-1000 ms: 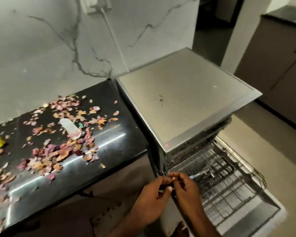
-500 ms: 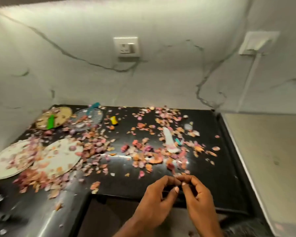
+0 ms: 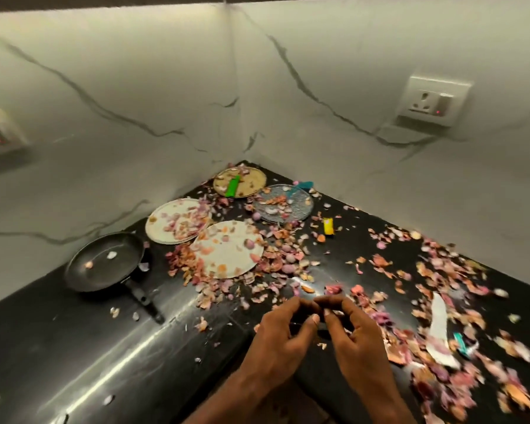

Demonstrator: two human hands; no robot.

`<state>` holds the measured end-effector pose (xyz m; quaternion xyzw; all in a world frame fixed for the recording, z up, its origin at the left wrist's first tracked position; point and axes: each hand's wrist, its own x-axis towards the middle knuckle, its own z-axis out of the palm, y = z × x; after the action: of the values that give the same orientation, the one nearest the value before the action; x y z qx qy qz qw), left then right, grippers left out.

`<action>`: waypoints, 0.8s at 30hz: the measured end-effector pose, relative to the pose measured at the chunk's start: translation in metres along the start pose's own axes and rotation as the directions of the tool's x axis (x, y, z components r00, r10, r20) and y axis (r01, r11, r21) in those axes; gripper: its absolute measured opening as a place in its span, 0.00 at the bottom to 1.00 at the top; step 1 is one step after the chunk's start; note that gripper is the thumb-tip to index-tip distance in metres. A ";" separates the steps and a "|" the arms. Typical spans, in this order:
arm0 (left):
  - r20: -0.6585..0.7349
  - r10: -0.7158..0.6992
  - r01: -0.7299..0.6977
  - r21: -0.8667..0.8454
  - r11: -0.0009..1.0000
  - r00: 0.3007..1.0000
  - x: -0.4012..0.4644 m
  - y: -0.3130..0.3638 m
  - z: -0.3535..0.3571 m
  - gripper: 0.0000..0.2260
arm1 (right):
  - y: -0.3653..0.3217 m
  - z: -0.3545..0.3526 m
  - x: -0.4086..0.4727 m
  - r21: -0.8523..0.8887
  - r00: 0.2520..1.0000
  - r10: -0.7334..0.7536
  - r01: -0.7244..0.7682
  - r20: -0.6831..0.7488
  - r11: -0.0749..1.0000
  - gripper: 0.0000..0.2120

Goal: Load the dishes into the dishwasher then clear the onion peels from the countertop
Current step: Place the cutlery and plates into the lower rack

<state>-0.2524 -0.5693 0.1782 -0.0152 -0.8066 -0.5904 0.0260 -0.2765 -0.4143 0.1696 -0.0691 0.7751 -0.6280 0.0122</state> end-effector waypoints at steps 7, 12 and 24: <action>-0.176 -0.014 0.022 0.039 0.999 0.984 0.019 0.007 -0.009 0.08 | -0.016 0.005 0.054 -0.030 0.968 -0.116 0.126 0.220 0.992 0.14; -0.303 0.003 0.025 0.088 0.996 0.953 0.028 0.006 -0.018 0.08 | -0.023 0.018 0.072 -0.023 0.933 -0.195 0.212 0.302 0.977 0.14; -0.284 0.048 -0.023 0.092 0.996 0.958 0.061 -0.006 -0.054 0.11 | -0.030 0.047 0.111 0.000 0.946 -0.184 0.191 0.268 0.982 0.12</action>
<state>-0.3126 -0.6230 0.1924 0.0570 -0.8190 -0.5499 0.1535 -0.3783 -0.4798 0.1968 -0.2265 0.7643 -0.6012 0.0560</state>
